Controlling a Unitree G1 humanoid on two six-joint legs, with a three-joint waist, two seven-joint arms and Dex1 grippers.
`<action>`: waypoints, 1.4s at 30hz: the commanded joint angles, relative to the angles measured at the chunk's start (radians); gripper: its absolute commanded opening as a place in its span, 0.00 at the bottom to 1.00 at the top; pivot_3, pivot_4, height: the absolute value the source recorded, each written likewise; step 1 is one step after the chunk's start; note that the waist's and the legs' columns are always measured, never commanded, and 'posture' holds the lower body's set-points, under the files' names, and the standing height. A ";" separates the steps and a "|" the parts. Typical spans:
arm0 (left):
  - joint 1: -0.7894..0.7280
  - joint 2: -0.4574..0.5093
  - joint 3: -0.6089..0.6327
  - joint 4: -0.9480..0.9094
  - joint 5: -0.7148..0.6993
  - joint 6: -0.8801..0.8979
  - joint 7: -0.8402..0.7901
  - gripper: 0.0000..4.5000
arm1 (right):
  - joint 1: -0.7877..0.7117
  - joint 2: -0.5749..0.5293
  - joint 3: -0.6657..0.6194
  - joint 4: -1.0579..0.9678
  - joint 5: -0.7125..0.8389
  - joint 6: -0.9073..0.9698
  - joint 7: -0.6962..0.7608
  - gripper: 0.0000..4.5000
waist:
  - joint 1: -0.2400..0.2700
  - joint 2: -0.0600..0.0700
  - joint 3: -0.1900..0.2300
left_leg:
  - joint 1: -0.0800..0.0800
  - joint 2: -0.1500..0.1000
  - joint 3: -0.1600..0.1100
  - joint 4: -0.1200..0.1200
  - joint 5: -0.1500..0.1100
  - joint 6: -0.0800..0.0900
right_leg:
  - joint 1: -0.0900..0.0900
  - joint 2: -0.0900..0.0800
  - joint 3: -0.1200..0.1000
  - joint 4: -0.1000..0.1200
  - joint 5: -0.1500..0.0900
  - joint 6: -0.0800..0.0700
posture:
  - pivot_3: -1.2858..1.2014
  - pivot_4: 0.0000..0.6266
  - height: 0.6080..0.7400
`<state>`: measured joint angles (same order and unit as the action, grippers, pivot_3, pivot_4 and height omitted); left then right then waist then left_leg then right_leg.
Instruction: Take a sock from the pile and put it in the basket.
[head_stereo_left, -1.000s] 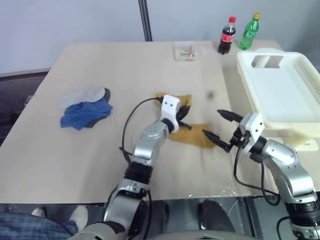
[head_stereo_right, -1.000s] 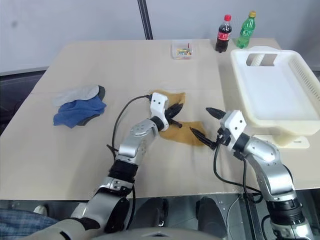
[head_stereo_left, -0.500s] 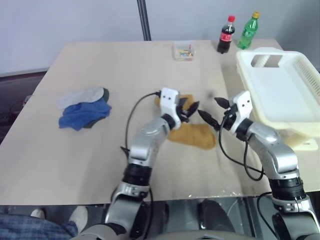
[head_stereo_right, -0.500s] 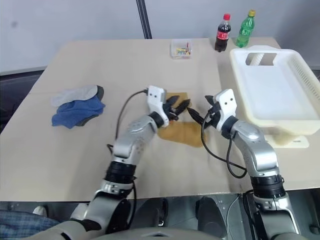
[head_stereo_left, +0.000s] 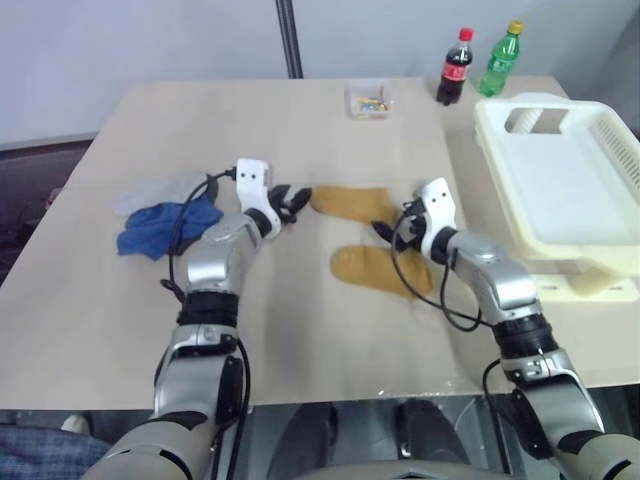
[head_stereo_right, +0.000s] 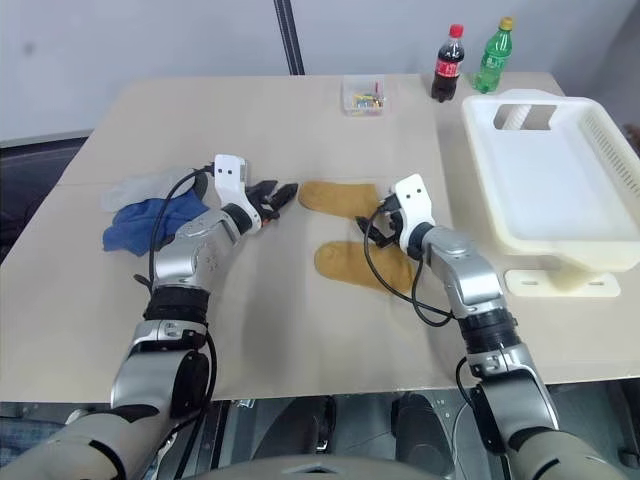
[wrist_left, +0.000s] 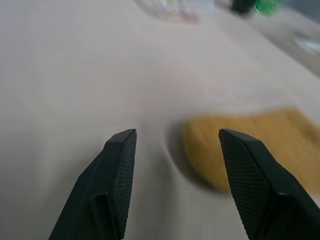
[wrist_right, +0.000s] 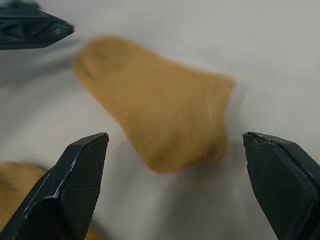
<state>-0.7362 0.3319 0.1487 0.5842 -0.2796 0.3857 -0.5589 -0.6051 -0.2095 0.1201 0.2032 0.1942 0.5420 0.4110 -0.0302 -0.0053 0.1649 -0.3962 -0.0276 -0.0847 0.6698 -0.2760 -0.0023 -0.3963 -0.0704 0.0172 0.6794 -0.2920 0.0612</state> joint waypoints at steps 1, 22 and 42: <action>-0.069 0.010 0.015 0.087 -0.028 -0.032 -0.089 0.62 | -0.037 0.019 -0.037 0.028 -0.030 -0.013 -0.070 1.00 | -0.006 0.000 0.000 | -0.001 0.000 0.000 0.000 0.000 0.000 | -0.001 0.000 0.000 0.000 0.000 0.000 | 0.52 0.24 1.00; -0.150 -0.001 -0.035 0.333 0.069 -0.082 -0.080 0.64 | -0.027 0.042 -0.031 0.002 -0.031 0.017 -0.035 0.01 | -0.016 0.000 -0.002 | 0.002 -0.001 -0.001 0.002 0.001 0.000 | -0.001 0.000 0.002 0.007 0.000 0.000 | 0.52 0.24 1.00; 0.203 -0.064 0.035 -0.490 -0.218 0.294 -0.096 0.01 | 0.025 -0.011 -0.076 -0.195 0.001 0.056 -0.017 0.00 | -0.015 0.000 -0.002 | -0.003 0.002 0.001 0.002 0.001 0.000 | -0.007 0.000 0.007 0.009 0.000 0.000 | 0.52 0.24 1.00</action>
<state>-0.5507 0.2655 0.1484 0.2508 -0.4104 0.6136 -0.6536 -0.5868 -0.1988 0.0788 0.1183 0.1691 0.5734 0.3852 -0.0451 -0.0055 0.1628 -0.3998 -0.0254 -0.0838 0.6717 -0.2754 -0.0027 -0.4046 -0.0707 0.0248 0.6885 -0.2920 0.0612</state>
